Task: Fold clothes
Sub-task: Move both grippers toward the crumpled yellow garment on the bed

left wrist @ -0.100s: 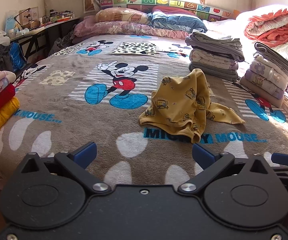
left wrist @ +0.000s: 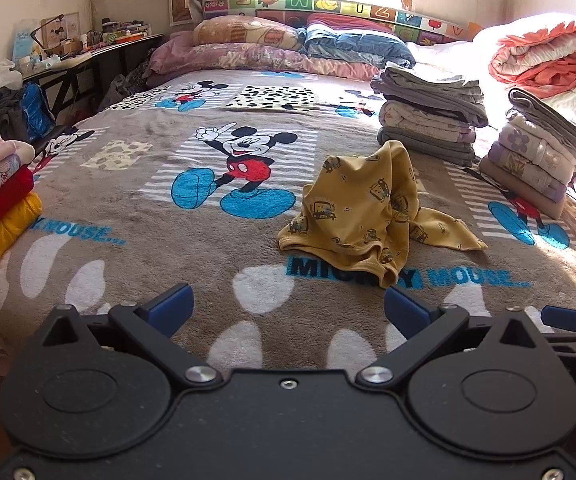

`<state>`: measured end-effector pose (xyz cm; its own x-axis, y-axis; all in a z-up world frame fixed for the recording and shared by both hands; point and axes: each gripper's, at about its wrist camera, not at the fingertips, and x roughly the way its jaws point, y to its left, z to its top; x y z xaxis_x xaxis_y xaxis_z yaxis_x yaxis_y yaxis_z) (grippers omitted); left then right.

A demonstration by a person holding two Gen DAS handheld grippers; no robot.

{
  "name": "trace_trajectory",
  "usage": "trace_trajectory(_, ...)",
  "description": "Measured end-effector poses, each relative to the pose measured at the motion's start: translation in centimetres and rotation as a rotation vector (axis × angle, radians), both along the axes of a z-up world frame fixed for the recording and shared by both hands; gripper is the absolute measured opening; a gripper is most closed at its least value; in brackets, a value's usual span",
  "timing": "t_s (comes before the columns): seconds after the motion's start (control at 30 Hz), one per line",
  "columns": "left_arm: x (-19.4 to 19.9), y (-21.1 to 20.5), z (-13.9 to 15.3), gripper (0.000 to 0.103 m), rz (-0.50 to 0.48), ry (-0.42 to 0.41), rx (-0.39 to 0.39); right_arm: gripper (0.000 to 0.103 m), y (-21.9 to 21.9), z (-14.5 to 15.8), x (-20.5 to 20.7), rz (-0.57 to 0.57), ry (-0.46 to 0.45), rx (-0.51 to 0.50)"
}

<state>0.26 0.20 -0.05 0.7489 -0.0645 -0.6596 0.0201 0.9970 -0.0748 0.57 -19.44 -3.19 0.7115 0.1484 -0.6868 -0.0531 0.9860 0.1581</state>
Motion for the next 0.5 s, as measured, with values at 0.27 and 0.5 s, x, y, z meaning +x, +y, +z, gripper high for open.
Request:
trace_trajectory(0.27, -1.4, -0.3, 0.9, 0.103, -0.007, -0.05, 0.045, 0.103, 0.4, 1.0, -0.4, 0.005, -0.006, 0.0)
trace_trajectory(0.5, -1.0, -0.8, 0.5, 0.103, -0.017, -0.032, 0.04, 0.103, 0.0, 0.6, -1.4, 0.013, -0.024, -0.008)
